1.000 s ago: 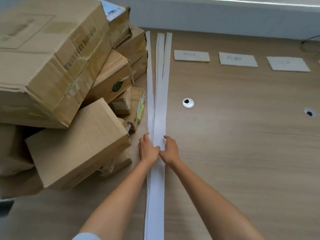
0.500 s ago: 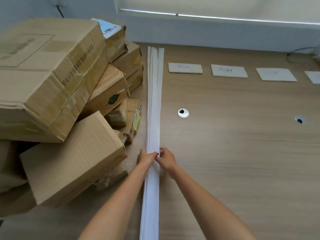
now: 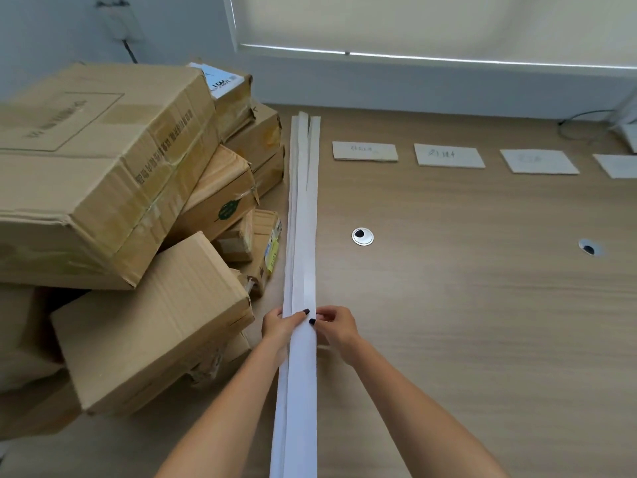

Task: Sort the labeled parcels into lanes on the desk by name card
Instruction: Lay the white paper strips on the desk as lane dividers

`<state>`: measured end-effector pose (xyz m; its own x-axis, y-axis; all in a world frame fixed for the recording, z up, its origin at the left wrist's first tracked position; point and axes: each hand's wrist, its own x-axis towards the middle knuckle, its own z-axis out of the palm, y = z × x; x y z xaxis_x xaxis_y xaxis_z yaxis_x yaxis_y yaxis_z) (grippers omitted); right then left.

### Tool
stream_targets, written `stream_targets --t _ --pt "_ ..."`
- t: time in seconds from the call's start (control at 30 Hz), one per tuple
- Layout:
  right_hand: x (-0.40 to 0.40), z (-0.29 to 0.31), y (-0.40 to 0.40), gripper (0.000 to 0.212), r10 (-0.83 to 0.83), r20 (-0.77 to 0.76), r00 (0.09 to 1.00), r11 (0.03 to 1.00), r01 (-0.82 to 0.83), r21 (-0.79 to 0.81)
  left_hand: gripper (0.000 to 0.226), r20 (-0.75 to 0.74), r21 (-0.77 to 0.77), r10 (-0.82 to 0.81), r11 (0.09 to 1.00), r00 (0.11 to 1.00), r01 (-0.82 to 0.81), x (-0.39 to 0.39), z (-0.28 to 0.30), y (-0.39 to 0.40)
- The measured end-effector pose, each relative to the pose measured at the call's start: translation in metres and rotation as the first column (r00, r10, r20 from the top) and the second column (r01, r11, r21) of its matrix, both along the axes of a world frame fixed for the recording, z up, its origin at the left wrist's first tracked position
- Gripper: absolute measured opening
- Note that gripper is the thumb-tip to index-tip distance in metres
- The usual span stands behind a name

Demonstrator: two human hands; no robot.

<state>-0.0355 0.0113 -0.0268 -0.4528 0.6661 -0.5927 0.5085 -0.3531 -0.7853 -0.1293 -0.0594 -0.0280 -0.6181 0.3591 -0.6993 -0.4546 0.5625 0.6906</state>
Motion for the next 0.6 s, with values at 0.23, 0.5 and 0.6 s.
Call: stream_targets --t 0.23,0.5,0.6 --pt "0.011 -0.003 0.007 0.026 -0.076 0.008 0.997 0.996 0.077 -0.040 0.040 -0.093 -0.034 0.012 0.999 0.996 -0.015 0.000 0.001 -0.001" --pt "0.015 -0.005 0.022 0.029 -0.080 0.050 0.996 0.996 0.082 -0.024 0.045 -0.133 -0.049 0.004 0.999 0.991 -0.011 0.000 0.005 -0.003" --pt "0.011 -0.008 0.026 0.030 -0.057 0.073 0.996 0.998 0.056 0.013 0.042 -0.122 -0.032 -0.001 0.999 0.993 -0.003 -0.003 0.006 -0.003"
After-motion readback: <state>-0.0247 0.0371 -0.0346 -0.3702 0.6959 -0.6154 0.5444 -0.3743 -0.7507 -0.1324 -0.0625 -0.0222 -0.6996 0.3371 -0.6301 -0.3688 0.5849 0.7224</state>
